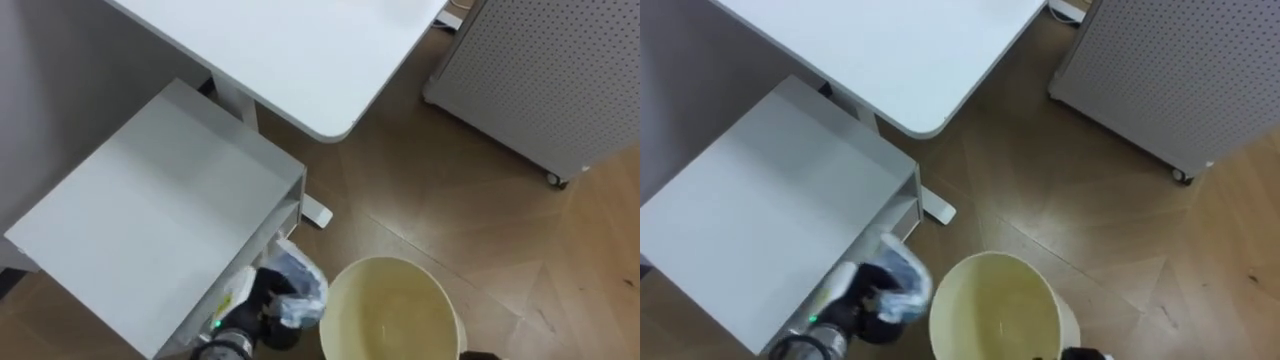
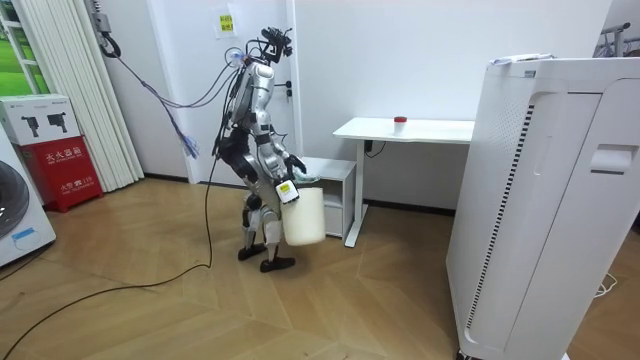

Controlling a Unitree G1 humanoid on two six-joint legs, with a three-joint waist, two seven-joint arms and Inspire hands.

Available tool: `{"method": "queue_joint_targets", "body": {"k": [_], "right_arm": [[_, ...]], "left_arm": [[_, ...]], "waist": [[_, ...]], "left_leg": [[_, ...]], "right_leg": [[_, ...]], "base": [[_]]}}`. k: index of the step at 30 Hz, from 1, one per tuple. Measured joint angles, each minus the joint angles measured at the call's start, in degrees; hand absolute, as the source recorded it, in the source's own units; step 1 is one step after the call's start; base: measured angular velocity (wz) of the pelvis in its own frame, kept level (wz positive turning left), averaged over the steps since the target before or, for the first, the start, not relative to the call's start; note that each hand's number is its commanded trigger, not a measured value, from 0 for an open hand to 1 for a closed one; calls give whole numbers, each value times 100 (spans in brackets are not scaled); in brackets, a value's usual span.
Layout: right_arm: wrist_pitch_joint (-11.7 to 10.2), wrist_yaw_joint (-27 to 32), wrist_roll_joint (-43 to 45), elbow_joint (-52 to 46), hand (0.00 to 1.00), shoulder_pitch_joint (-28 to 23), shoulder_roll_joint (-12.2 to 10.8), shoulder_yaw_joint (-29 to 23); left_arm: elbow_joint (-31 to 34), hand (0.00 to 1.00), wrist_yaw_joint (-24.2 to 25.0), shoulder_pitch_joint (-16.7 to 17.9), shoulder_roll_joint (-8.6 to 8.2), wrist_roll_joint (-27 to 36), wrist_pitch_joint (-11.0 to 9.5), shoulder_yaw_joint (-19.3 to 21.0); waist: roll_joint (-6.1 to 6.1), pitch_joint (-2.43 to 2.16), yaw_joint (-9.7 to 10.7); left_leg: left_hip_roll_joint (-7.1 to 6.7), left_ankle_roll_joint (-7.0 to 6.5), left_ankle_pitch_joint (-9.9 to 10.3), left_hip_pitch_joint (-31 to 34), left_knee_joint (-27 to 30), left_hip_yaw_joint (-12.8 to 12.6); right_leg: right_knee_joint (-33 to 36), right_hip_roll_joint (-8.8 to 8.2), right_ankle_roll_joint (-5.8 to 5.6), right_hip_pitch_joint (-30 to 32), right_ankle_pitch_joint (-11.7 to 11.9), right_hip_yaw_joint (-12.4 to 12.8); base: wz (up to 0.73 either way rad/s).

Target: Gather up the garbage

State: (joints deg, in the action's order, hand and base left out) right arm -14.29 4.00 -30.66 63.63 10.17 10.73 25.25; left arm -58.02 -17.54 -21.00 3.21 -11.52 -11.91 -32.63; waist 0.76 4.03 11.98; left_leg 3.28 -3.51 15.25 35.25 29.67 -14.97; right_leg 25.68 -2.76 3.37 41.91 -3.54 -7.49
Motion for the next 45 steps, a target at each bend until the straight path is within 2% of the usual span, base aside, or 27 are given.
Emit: {"method": "queue_joint_targets", "body": {"k": [2,4,7,9,11,21,30,36,41,42,43,45], "right_arm": [[-42,-14,187,-11,100,1,-77,5],[-81,-107,207,-5,100,34,-194,9],[-74,-255,208,-15,100,35,-266,129],[-61,-327,206,-60,100,33,-265,223],[-58,-339,212,-88,100,14,-271,247],[-59,-338,402,-115,100,-12,-282,260],[-53,-335,399,-107,100,-17,-325,268],[-54,-440,415,9,100,-20,-334,269],[-57,-552,417,79,100,-11,-333,255],[-56,-574,428,107,100,-17,-333,218],[-55,-606,420,130,100,-30,-323,196],[-53,-631,436,145,100,-55,-321,94]], "left_arm": [[92,100,202,114,-108,-58,-18,-196],[66,100,376,201,-229,-172,-19,-408],[43,100,595,252,-230,-174,-19,-691],[37,98,699,278,-234,-200,-18,-755],[34,0,713,309,-232,-202,-14,-755],[-3,0,1125,371,-224,-395,83,-809],[-77,0,1156,441,-202,-440,101,-809],[-389,0,1260,442,-161,-566,101,-809],[-391,0,1501,524,-21,-800,103,-833],[-389,0,1553,570,8,-874,103,-832],[-389,0,1588,605,32,-936,103,-834],[-385,0,1601,633,57,-1085,103,-820]], "waist": [[14,-9,1],[85,-54,-2],[182,-117,24],[197,-126,29],[197,-126,27],[201,-127,18],[200,-127,14],[190,-125,1],[138,-122,-52],[114,-114,-71],[75,-128,-92],[33,-128,-127]], "left_leg": [[-5,-7,-11,1,3,-5],[-7,-13,-24,-23,8,-63],[-5,-14,-30,-52,22,-75],[-3,-26,-37,-50,14,-100],[-4,-33,-38,-55,-1,-133],[1,-55,-37,-59,-2,-199],[1,-60,-34,-62,-13,-206],[1,-58,-34,-342,-107,-213],[22,-47,-25,-503,-122,-213],[22,-46,-24,-573,-140,-213],[20,-45,-24,-621,-156,-212],[7,-45,-23,-725,-198,-216]], "right_leg": [[11,-7,0,1,0,1],[35,-12,-1,6,2,35],[20,-6,3,-5,15,74],[1,0,-4,-6,40,104],[0,-2,-17,-5,64,134],[14,3,-22,28,115,178],[10,1,-25,23,117,177],[-12,13,-28,-229,98,178],[-108,34,-28,-410,98,138],[-107,34,-28,-478,97,141],[-101,32,-30,-526,93,140],[-92,27,-35,-602,73,141]], "base": [[0],[-2],[-6],[-6],[-7],[-2],[0],[0],[0],[0],[0],[0]]}}
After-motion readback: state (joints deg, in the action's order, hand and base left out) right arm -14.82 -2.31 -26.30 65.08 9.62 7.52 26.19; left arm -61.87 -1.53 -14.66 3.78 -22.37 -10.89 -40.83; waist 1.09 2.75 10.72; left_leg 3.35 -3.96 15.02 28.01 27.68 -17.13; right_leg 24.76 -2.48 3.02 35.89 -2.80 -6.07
